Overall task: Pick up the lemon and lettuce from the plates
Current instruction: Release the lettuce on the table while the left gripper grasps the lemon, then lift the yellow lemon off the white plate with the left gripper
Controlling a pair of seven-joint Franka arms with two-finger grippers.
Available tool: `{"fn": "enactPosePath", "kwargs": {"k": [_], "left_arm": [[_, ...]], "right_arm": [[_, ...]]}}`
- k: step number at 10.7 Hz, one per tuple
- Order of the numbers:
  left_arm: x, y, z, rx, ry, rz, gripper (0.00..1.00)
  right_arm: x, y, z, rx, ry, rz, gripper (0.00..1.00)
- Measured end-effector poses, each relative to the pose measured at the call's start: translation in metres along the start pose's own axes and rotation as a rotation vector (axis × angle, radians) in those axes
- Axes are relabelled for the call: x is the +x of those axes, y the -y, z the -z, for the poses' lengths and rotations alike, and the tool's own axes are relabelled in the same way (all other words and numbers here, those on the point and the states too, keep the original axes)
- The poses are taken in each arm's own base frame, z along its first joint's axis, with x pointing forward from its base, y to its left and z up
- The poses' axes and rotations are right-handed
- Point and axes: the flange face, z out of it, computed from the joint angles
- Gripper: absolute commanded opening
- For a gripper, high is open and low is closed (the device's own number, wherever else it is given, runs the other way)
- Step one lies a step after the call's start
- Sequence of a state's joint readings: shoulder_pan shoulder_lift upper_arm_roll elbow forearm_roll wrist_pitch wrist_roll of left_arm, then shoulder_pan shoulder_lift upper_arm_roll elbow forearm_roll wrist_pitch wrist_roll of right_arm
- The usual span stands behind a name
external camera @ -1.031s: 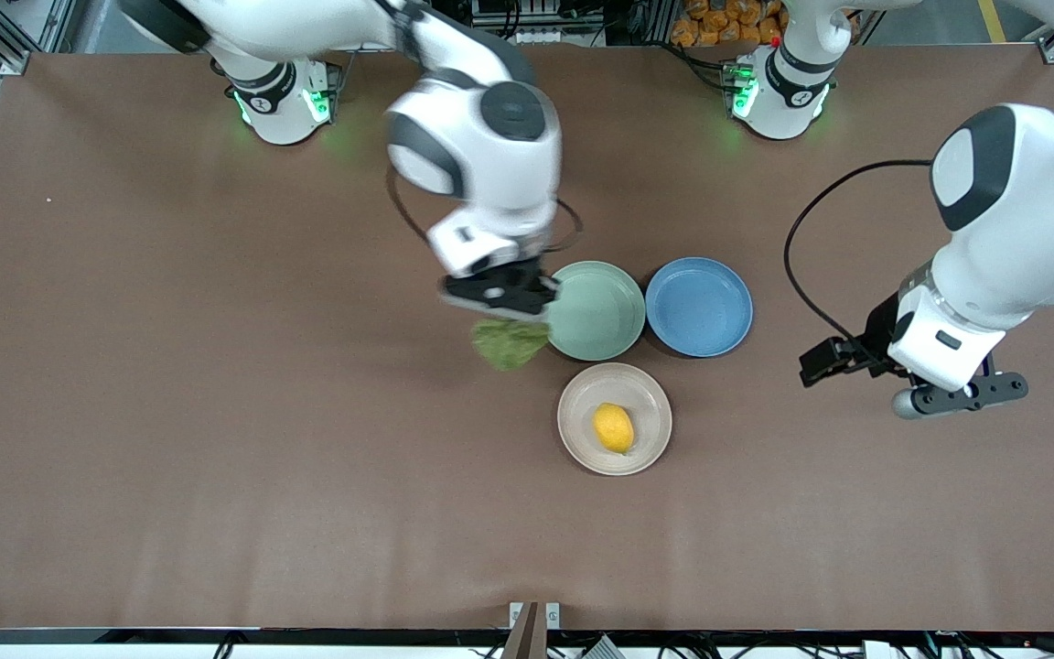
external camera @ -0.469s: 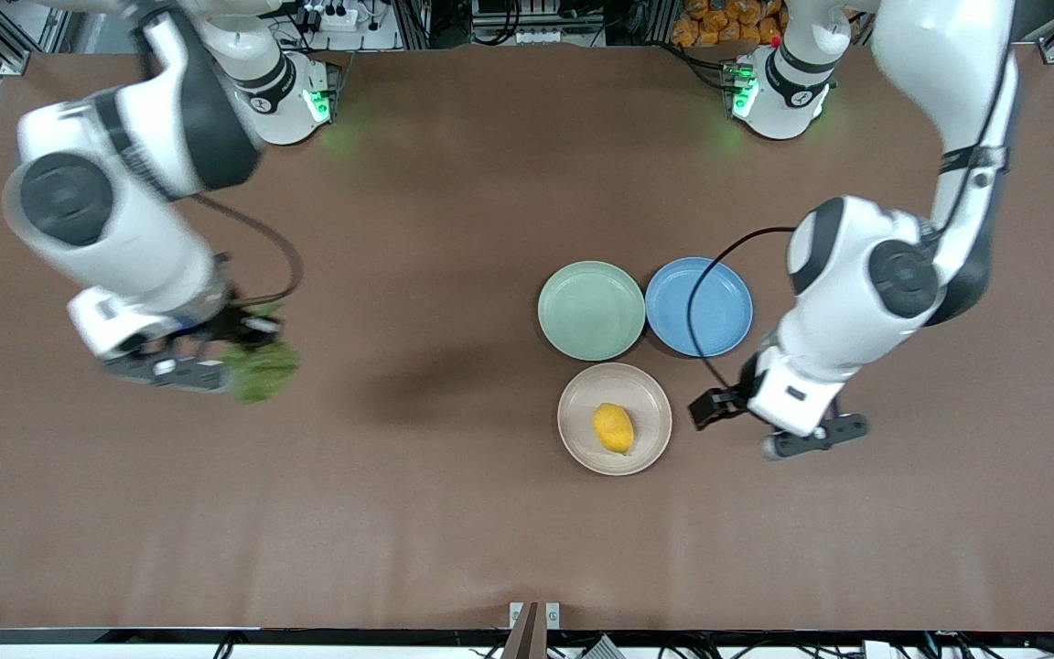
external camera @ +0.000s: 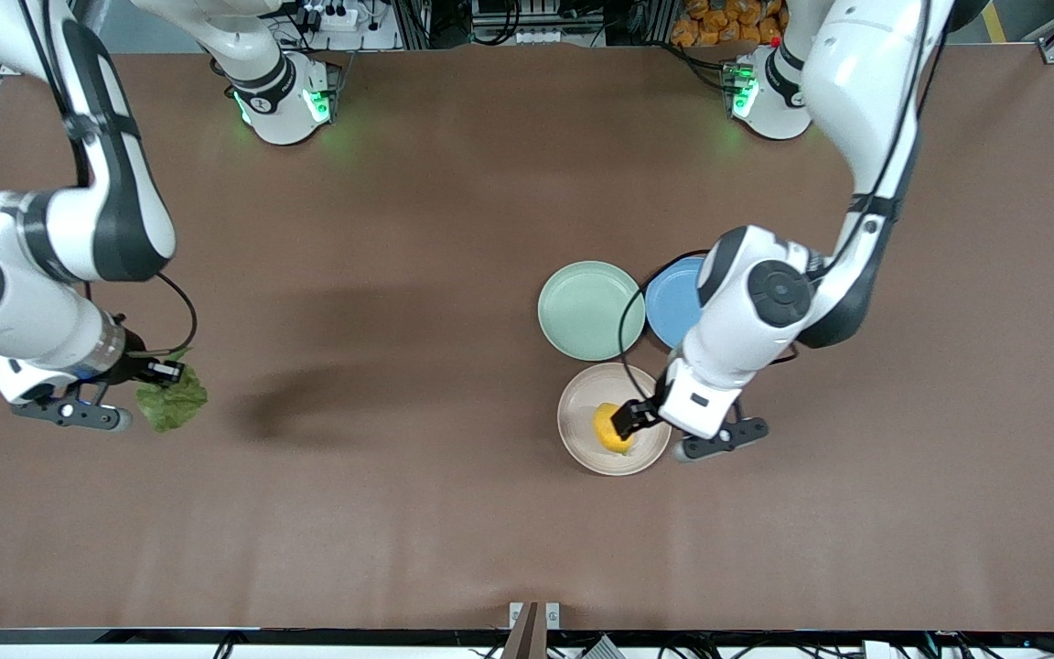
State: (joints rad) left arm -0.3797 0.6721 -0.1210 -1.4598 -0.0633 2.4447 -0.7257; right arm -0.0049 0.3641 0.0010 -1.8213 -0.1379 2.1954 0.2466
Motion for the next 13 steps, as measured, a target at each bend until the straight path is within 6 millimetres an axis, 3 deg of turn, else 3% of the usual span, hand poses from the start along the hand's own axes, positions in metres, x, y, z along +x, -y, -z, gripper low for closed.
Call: {"fn": "enactPosePath", "kwargs": {"k": [2,3,5,6,7,8,10,13], "left_arm": [[0.0,0.003,-0.018,-0.007,-0.009,0.004,1.0],[0.0,0.006,-0.027,-0.006,-0.009,0.007,1.0],[-0.005,0.009,-0.052,-0.019,-0.019,0.006,1.0],[-0.012,0.008,-0.068,-0.027,-0.022,0.0,1.0],[-0.024,0.006,-0.086,-0.028,-0.015,-0.01,1.0],[-0.035,0.004,-0.1,-0.025,-0.004,-0.021,1.0],[-0.044,0.002,-0.111,-0.02,0.007,-0.031,1.0],[-0.046,0.003,-0.115,-0.015,0.012,-0.032,1.0]], "right_arm": [[-0.004,-0.005,-0.06,0.002,0.0,-0.008,0.02],[-0.003,-0.007,-0.082,0.003,0.001,-0.013,0.23],[0.001,-0.012,-0.116,0.01,-0.022,-0.023,0.86],[0.002,-0.013,-0.123,0.011,-0.028,-0.025,1.0],[0.006,-0.012,-0.119,0.013,-0.04,-0.026,1.0],[0.013,-0.013,-0.106,0.017,-0.067,-0.028,1.0],[0.022,-0.018,-0.06,0.016,-0.094,-0.038,1.0],[0.014,-0.039,0.055,0.004,-0.132,0.02,1.0]]}}
